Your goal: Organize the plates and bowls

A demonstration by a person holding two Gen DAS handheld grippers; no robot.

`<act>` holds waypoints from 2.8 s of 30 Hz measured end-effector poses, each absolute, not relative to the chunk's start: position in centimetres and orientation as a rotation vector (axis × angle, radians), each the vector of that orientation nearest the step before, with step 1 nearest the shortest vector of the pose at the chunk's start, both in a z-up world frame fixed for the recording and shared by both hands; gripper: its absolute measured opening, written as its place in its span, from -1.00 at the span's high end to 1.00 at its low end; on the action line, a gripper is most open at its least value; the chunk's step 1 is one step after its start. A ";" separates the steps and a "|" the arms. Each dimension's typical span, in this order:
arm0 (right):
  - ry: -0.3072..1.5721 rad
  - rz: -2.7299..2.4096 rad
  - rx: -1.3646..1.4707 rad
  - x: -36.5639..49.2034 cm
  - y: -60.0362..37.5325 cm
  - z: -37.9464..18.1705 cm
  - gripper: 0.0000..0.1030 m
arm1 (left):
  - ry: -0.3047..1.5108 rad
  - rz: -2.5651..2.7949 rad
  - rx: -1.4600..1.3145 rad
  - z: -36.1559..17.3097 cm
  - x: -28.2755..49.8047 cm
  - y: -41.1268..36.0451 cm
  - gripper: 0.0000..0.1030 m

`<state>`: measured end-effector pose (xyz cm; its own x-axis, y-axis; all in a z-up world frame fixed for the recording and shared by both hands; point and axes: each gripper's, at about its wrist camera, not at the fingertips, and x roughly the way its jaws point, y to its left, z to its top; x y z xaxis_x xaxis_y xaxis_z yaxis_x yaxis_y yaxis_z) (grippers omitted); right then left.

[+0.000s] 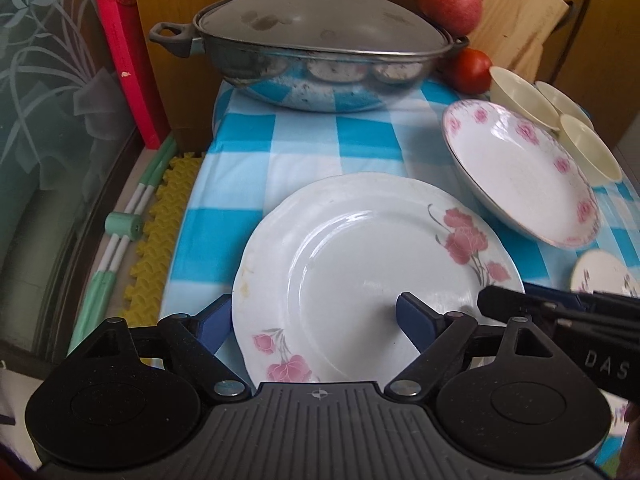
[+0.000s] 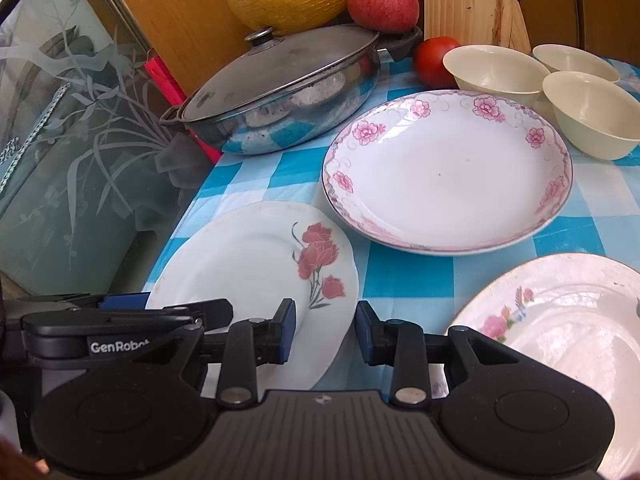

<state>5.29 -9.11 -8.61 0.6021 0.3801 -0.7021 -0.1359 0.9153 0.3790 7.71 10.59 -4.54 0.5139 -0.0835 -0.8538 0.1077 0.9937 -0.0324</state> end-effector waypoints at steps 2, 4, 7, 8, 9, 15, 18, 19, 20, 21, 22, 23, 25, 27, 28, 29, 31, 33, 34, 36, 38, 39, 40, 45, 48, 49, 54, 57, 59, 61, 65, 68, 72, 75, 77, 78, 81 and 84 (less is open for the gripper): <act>0.871 0.315 0.293 5.1 -9.2 -8.7 0.38 | 1.023 -0.119 0.030 -4.5 7.4 10.6 -0.75; 0.865 0.313 0.306 5.0 -9.3 -8.8 0.37 | 1.019 -0.110 0.033 -4.5 7.5 10.7 -0.74; 0.856 0.314 0.297 5.0 -9.1 -8.8 0.35 | 0.987 -0.085 0.082 -4.6 7.5 10.2 -0.80; 0.852 0.313 0.295 4.9 -9.0 -8.8 0.35 | 0.978 -0.083 0.093 -4.6 7.4 10.0 -0.81; 0.848 0.312 0.292 4.9 -9.0 -8.8 0.35 | 0.972 -0.085 0.098 -4.6 7.5 9.9 -0.81; 0.835 0.315 0.280 4.8 -8.8 -8.9 0.31 | 0.971 -0.092 0.095 -4.9 7.9 10.2 -0.91; 0.829 0.318 0.262 4.8 -8.5 -8.9 0.26 | 0.975 -0.110 0.089 -5.0 8.0 10.0 -0.91; 0.828 0.318 0.252 4.8 -8.4 -8.9 0.28 | 0.977 -0.123 0.093 -5.0 8.0 9.9 -0.89; 0.829 0.319 0.253 4.8 -8.5 -8.9 0.28 | 0.971 -0.120 0.104 -4.9 7.8 9.6 -0.89; 0.830 0.317 0.258 4.9 -8.5 -8.9 0.29 | 0.972 -0.119 0.102 -4.9 7.8 9.6 -0.89; 0.830 0.313 0.263 4.9 -8.5 -8.8 0.29 | 0.976 -0.122 0.098 -4.9 7.8 9.6 -0.88; 0.829 0.311 0.264 4.9 -8.5 -8.8 0.30 | 0.976 -0.120 0.098 -4.8 7.7 9.6 -0.87; 0.830 0.310 0.260 4.9 -8.5 -8.8 0.31 | 0.976 -0.108 0.100 -4.7 7.5 9.6 -0.85; 0.833 0.309 0.252 4.8 -8.4 -8.7 0.31 | 0.973 -0.106 0.107 -4.6 7.2 9.5 -0.83; 0.834 0.307 0.250 4.7 -8.4 -8.7 0.32 | 0.966 -0.106 0.117 -4.5 7.1 9.4 -0.81; 0.836 0.305 0.249 4.6 -8.5 -8.7 0.32 | 0.957 -0.106 0.128 -4.4 6.9 9.4 -0.79; 0.840 0.302 0.255 4.4 -8.6 -8.6 0.32 | 0.943 -0.108 0.149 -4.2 6.5 9.1 -0.78; 0.834 0.297 0.259 4.1 -8.9 -8.4 0.32 | 0.941 -0.112 0.151 -4.1 6.3 9.0 -0.78; 0.831 0.296 0.261 4.0 -9.0 -8.3 0.32 | 0.943 -0.115 0.144 -4.0 6.2 9.0 -0.77; 0.825 0.297 0.268 3.7 -9.2 -7.9 0.32 | 0.948 -0.117 0.128 -3.8 6.1 9.1 -0.77; 0.815 0.298 0.271 3.4 -9.3 -7.5 0.32 | 0.943 -0.118 0.117 -3.5 5.8 9.1 -0.76; 0.811 0.299 0.270 3.2 -9.4 -7.2 0.32 | 0.938 -0.119 0.112 -3.4 5.7 9.1 -0.76; 0.807 0.298 0.272 3.0 -9.5 -7.0 0.32 | 0.933 -0.121 0.110 -3.2 5.6 9.1 -0.76; 0.793 0.272 0.282 1.9 -10.4 -6.2 0.32 | 0.916 -0.143 0.105 -2.5 4.9 8.3 -0.76; 0.777 0.244 0.285 1.0 -11.4 -5.6 0.32 | 0.917 -0.172 0.097 -2.1 4.7 7.4 -0.76; 0.772 0.233 0.288 0.7 -11.9 -5.4 0.32 | 0.912 -0.186 0.100 -2.0 4.5 6.9 -0.76; 0.755 0.168 0.316 -1.2 -14.5 -4.7 0.32 | 0.897 -0.254 0.116 -1.5 3.8 4.4 -0.76; 0.754 0.125 0.320 -2.4 -16.0 -4.5 0.32 | 0.898 -0.295 0.127 -1.5 3.3 2.6 -0.76; 0.758 0.095 0.325 -3.2 -16.9 -4.6 0.32 | 0.894 -0.321 0.150 -1.6 2.9 1.2 -0.76; 0.764 0.068 0.336 -4.0 -18.0 -4.8 0.32 | 0.894 -0.346 0.171 -1.8 2.5 -0.1 -0.76; 0.771 0.018 0.356 -5.1 -20.0 -5.3 0.32 | 0.911 -0.397 0.204 -2.4 2.0 -2.5 -0.76; 0.775 -0.014 0.367 -5.5 -21.2 -5.5 0.32 | 0.914 -0.419 0.225 -2.7 1.7 -4.0 -0.77; 0.778 -0.044 0.356 -5.7 -22.2 -5.7 0.32 | 0.916 -0.432 0.242 -3.0 1.8 -5.5 -0.77; 0.790 -0.066 0.371 -5.5 -23.1 -6.0 0.32 | 0.929 -0.444 0.245 -3.2 1.9 -6.5 -0.77; 0.793 -0.081 0.368 -5.5 -23.5 -6.1 0.32 | 0.949 -0.456 0.237 -3.5 2.2 -7.0 -0.77; 0.795 -0.087 0.366 -5.5 -23.7 -6.2 0.32 | 0.955 -0.461 0.233 -3.6 2.3 -7.2 -0.77; 0.813 -0.114 0.349 -5.2 -24.0 -6.6 0.32 | 0.964 -0.471 0.238 -4.0 2.6 -7.9 -0.74; 0.810 -0.126 0.303 -4.9 -23.8 -6.8 0.32 | 0.968 -0.468 0.262 -4.4 2.7 -8.7 -0.69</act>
<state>-4.95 -23.82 -6.76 0.6852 0.0050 -0.7283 0.2254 0.9494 0.2186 2.73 -8.73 -4.40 0.4790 -0.2640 -0.8372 0.4925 0.8703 0.0074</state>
